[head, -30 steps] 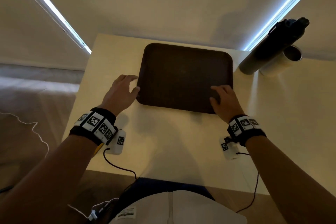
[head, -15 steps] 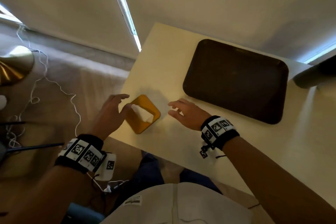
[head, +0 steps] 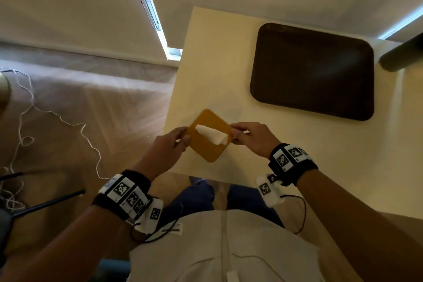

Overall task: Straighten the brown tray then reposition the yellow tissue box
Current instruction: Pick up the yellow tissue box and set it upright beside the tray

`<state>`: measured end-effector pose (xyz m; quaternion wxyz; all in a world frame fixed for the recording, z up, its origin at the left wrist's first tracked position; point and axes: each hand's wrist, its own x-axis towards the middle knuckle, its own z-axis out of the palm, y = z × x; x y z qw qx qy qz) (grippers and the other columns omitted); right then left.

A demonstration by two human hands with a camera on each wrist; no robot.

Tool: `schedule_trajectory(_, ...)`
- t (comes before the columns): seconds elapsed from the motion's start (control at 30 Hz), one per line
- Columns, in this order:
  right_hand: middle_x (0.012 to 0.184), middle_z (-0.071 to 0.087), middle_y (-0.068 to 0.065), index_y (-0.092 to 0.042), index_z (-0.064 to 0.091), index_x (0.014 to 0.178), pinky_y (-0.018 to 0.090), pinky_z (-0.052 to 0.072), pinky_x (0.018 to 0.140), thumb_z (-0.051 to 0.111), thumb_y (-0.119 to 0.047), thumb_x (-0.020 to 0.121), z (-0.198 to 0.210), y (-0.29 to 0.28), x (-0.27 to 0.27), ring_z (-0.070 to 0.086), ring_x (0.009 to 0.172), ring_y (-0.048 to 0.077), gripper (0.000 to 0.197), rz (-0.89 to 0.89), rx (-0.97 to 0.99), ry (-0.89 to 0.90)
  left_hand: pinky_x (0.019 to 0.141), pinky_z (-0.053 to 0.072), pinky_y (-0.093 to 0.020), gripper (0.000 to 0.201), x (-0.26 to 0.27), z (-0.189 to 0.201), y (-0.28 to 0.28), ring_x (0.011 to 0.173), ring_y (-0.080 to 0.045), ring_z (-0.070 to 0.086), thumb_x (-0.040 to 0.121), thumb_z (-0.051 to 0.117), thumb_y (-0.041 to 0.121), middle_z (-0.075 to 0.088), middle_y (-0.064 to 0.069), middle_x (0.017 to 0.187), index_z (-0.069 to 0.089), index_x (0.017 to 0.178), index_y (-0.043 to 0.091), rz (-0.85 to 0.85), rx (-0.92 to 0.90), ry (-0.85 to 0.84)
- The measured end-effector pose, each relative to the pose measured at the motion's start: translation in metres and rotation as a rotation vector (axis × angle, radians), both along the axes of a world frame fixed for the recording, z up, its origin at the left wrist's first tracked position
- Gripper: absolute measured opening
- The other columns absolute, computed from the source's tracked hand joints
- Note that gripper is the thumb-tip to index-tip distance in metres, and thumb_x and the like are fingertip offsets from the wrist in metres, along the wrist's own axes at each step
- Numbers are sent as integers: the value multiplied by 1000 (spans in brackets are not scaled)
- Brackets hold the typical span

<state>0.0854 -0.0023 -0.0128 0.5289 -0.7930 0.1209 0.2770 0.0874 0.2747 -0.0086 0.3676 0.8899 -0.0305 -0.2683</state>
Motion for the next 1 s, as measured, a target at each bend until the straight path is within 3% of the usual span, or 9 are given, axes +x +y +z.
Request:
schedule_trajectory(0.17, 106, 73, 4, -11, 70, 119, 29, 61, 85, 62, -17, 96, 3, 5, 7, 75, 87, 14, 25, -86, 5, -3, 92, 55, -39, 41, 7, 1, -5, 99, -20, 71, 100, 46, 38, 74, -8, 110, 52, 137, 20, 15, 12, -24)
schedule_trajectory(0.3, 111, 73, 7, -12, 71, 117, 30, 61, 84, 61, -15, 96, 8, 2, 28, 75, 87, 14, 24, -145, 3, -30, 90, 50, -29, 40, 31, 6, -19, 103, -21, 69, 101, 46, 34, 73, -8, 114, 54, 137, 18, 46, 30, -58)
schedule_trajectory(0.4, 109, 75, 7, -12, 71, 117, 33, 61, 86, 61, -17, 97, 14, -7, 60, 76, 84, 13, 23, -164, 12, -39, 86, 47, -26, 37, 68, 10, -32, 102, -21, 70, 101, 46, 34, 74, -6, 112, 58, 133, 19, 66, 31, -97)
schedule_trajectory(0.63, 92, 77, 1, -17, 74, 108, 40, 61, 88, 62, -25, 95, 21, -32, 166, 76, 76, 12, 20, -259, -97, -141, 94, 54, -46, 37, 186, 17, -69, 100, -28, 71, 99, 48, 34, 74, -11, 111, 64, 125, 14, 91, 7, -224)
schedule_trajectory(0.83, 91, 78, 3, -30, 69, 81, 43, 58, 93, 58, -26, 95, 20, -44, 243, 77, 76, 16, 18, -246, -122, -142, 93, 56, -46, 40, 271, 11, -87, 96, -26, 72, 97, 47, 38, 75, -9, 104, 65, 122, 13, 58, 27, -202)
schedule_trajectory(1.0, 92, 79, 6, -27, 71, 83, 43, 58, 92, 57, -26, 95, 13, -50, 278, 77, 75, 17, 19, -254, -170, -127, 91, 57, -42, 33, 317, 5, -97, 89, -24, 72, 98, 46, 32, 74, -8, 98, 65, 118, 14, -10, 19, -161)
